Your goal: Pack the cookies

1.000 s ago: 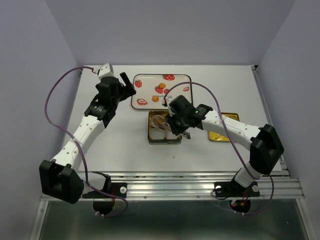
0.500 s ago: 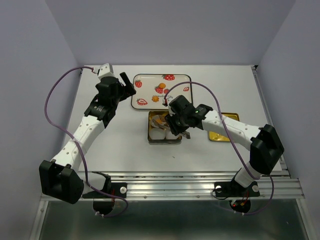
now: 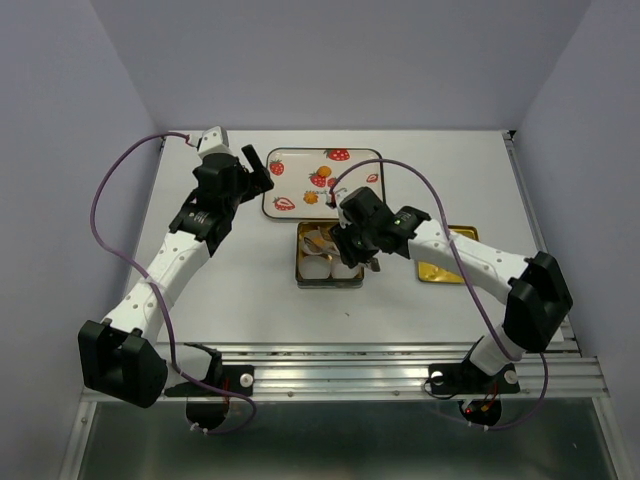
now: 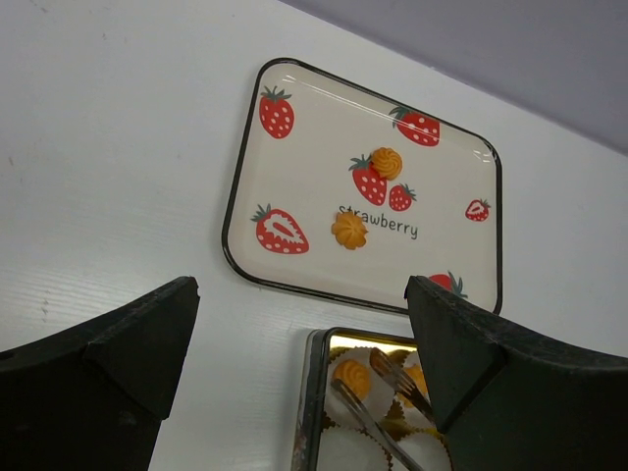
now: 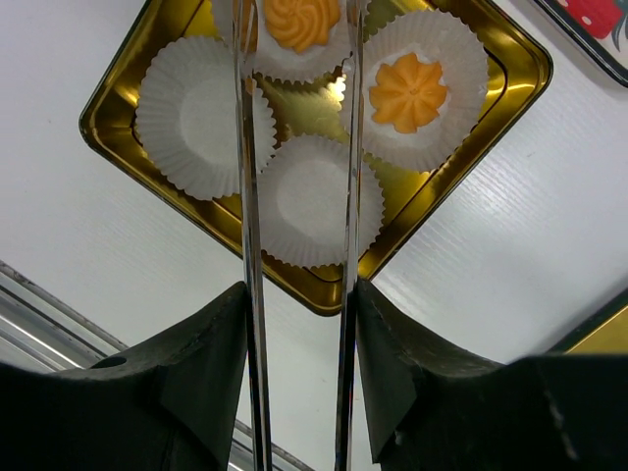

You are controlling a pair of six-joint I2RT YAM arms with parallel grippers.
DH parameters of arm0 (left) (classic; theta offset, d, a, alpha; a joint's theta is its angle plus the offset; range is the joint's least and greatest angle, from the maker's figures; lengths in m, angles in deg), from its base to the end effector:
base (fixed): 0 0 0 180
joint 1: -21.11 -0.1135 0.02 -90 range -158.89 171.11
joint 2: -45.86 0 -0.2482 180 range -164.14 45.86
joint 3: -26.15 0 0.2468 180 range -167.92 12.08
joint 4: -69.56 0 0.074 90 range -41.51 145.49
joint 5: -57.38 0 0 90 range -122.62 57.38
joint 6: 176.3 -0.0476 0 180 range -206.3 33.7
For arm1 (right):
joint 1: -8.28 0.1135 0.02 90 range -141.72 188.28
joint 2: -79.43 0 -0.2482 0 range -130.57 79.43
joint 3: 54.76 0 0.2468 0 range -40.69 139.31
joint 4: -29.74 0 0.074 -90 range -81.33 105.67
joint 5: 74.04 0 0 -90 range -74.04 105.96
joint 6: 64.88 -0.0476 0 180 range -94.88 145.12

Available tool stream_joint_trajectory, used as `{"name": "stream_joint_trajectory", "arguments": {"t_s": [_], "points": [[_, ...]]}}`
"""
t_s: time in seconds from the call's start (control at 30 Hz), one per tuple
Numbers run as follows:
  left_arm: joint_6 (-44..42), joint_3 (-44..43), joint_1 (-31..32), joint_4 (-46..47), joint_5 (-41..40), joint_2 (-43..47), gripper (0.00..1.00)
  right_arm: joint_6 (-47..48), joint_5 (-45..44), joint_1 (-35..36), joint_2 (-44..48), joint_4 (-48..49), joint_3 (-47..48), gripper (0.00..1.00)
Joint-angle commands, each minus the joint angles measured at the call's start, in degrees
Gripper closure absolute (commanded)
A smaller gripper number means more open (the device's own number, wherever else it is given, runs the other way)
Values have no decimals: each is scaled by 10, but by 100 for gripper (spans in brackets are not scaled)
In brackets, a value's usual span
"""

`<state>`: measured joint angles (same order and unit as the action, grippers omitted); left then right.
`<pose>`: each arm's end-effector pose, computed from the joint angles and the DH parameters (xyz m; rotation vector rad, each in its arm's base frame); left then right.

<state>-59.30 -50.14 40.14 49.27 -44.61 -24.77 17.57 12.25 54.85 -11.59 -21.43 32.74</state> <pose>0.2868 -0.0884 0.3415 -0.2754 1.8159 -0.3759 0.2366 0.2455 0.2474 -0.8264 2.4110 0.2955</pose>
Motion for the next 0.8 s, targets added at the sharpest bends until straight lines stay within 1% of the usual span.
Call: {"name": "stream_joint_trajectory", "arguments": {"t_s": [0.0,0.3,0.43,0.47,0.5,0.57,0.6,0.77], "points": [[-14,-2,2,24,4,16,1,-2,-8,3,37,6,32,50],[-20,-12,3,23,3,11,1,8,-2,3,66,3,43,50],[-20,-20,3,22,-14,11,1,16,14,3,85,11,56,50],[-21,-25,3,23,-17,9,1,17,11,3,86,14,67,50],[-24,-27,3,22,-23,8,1,14,-11,3,85,25,73,50],[-23,-33,3,21,-32,7,1,10,-38,3,74,32,96,50],[-24,-35,2,20,-39,6,1,10,-65,3,66,34,107,50],[-34,-41,1,27,-51,-1,1,19,-73,-49,5,39,174,50]]}}
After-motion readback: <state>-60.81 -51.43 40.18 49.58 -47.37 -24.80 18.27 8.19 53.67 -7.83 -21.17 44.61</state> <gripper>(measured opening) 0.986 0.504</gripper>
